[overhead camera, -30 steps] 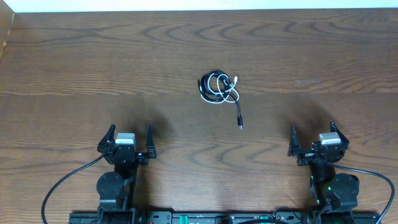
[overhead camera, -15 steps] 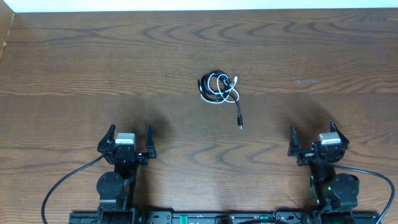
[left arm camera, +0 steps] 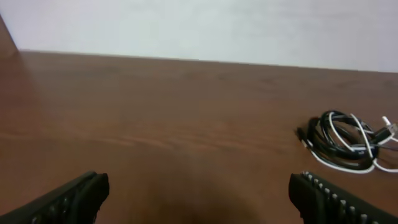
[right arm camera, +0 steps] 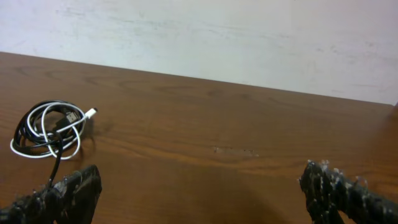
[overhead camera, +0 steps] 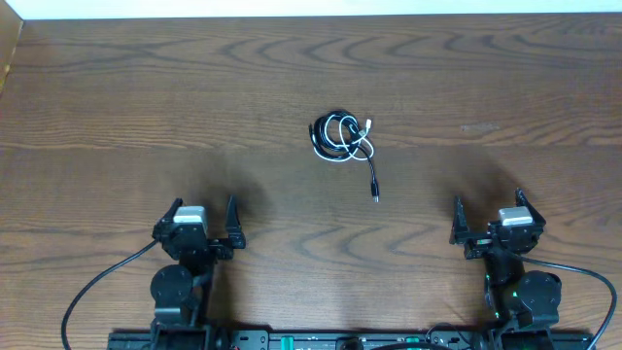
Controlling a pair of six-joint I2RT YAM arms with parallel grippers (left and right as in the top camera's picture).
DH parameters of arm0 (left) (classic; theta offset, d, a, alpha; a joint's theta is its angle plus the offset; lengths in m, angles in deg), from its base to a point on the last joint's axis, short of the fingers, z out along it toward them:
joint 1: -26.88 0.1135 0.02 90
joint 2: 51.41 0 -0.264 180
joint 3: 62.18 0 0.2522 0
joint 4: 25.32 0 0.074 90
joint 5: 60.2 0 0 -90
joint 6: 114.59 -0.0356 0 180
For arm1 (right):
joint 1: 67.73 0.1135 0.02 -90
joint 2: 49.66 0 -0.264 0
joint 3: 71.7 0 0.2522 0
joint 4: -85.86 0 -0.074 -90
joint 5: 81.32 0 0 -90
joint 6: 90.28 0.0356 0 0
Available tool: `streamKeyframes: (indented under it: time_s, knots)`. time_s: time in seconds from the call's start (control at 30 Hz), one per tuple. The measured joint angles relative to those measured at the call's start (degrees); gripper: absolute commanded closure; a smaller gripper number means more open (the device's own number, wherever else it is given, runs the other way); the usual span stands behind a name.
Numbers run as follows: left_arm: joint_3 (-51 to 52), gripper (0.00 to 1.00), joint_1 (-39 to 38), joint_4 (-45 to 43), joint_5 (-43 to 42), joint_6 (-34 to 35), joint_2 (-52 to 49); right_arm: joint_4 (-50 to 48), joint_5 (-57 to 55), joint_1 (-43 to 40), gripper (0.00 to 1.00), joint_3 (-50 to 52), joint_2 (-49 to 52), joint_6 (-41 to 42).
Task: Untangle cables
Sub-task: 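Raise both arms and move grippers toward the tangled cable bundle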
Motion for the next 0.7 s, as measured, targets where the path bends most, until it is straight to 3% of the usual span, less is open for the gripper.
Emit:
streamKeyframes:
  time_s: [0.23,0.5,0.7]
  knots:
    - [-5.0,0.02,0.0,9.8,-0.4,4.6,-0.1,0.0,0.0,0.0,0.01,0.0,0.0,0.0]
    - [-22.3,0.02,0.0,28.8,-1.9,5.4,-1.1,0.0,0.0,0.0,0.01,0.0,0.0,0.0]
    - [-37.7,0.02,0.0,35.4,-2.1,5.4,-5.6,0.0,0.0,0.0,0.01,0.0,0.0,0.0]
